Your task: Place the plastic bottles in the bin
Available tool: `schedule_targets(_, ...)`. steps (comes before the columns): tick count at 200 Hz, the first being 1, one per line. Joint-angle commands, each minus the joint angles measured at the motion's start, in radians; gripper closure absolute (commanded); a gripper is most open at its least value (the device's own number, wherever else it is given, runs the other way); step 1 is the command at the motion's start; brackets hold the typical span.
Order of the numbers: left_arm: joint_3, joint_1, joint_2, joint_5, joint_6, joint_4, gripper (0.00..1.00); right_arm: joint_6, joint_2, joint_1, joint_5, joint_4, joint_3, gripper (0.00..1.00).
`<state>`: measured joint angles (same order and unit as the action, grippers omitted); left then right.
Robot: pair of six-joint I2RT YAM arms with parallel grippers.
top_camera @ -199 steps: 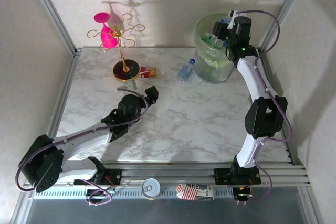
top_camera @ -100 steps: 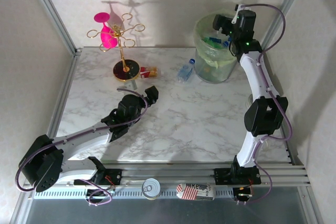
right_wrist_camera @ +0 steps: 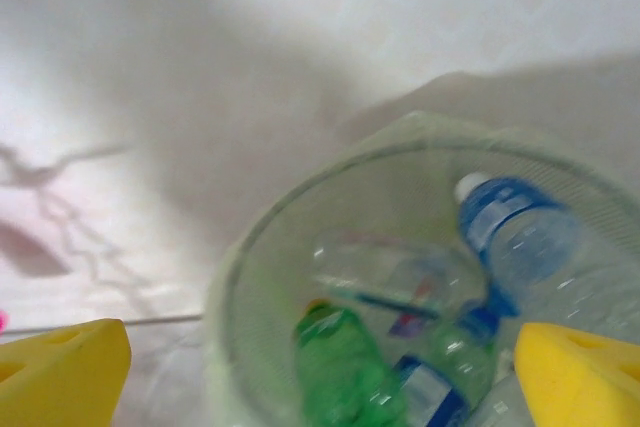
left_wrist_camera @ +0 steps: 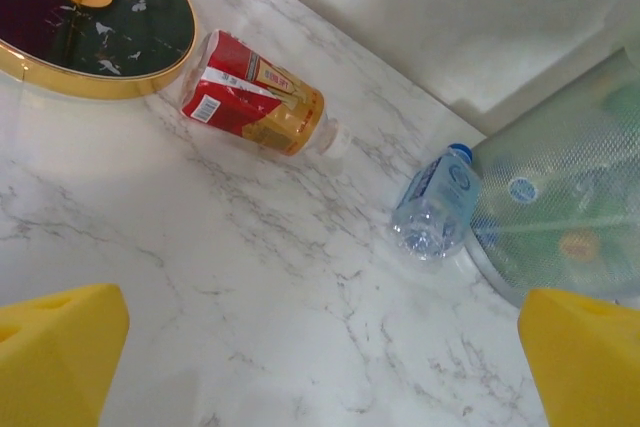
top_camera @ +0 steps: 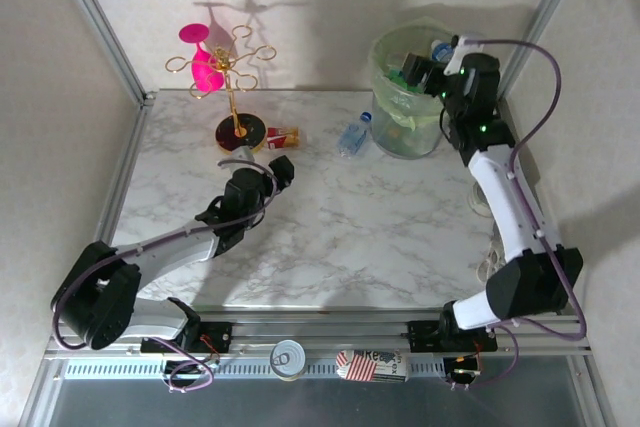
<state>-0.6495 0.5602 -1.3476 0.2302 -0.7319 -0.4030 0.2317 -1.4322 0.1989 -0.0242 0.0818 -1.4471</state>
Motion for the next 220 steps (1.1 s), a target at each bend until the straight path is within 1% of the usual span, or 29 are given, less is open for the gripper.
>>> schedule_targets(1,-0.078,-0.032,-0.052,-0.046,-0.021,-0.017,0.00,0.045,0.068,0.041,0.071,-0.101,0.135,0.01)
schedule_targets(23,-0.145,-0.056,-0.126,-0.040,-0.036,0.015,0.00,0.079,0.145,0.102,0.092,-0.223,0.325,0.01)
schedule_targets(41,-0.198,-0.083,-0.205,-0.067,-0.075,0.020,0.00,0.118,0.190,0.149,0.091,-0.328,0.474,0.01)
schedule_targets(66,-0.293,-0.122,-0.330,-0.124,-0.141,0.051,0.00,0.159,0.206,0.188,0.104,-0.393,0.592,0.01)
schedule_targets(80,-0.344,-0.139,-0.401,-0.153,-0.182,0.060,0.00,0.159,0.202,0.207,0.113,-0.390,0.623,0.01)
schedule_targets(93,-0.393,-0.151,-0.463,-0.157,-0.235,0.072,0.00,0.155,0.201,0.218,0.114,-0.377,0.645,0.01)
schedule_targets(119,-0.497,-0.166,-0.578,-0.135,-0.395,0.158,0.01,0.159,0.212,0.229,0.102,-0.375,0.691,0.01)
schedule_targets(145,-0.590,-0.168,-0.651,-0.067,-0.572,0.252,0.02,0.160,0.228,0.232,0.084,-0.375,0.716,0.01)
schedule_targets(176,-0.700,-0.177,-0.707,-0.007,-0.721,0.388,0.01,0.143,0.258,0.232,0.049,-0.372,0.736,0.01)
schedule_targets(220,-0.872,-0.204,-0.822,-0.077,-0.882,0.528,0.01,0.134,0.269,0.233,0.031,-0.387,0.761,0.01)
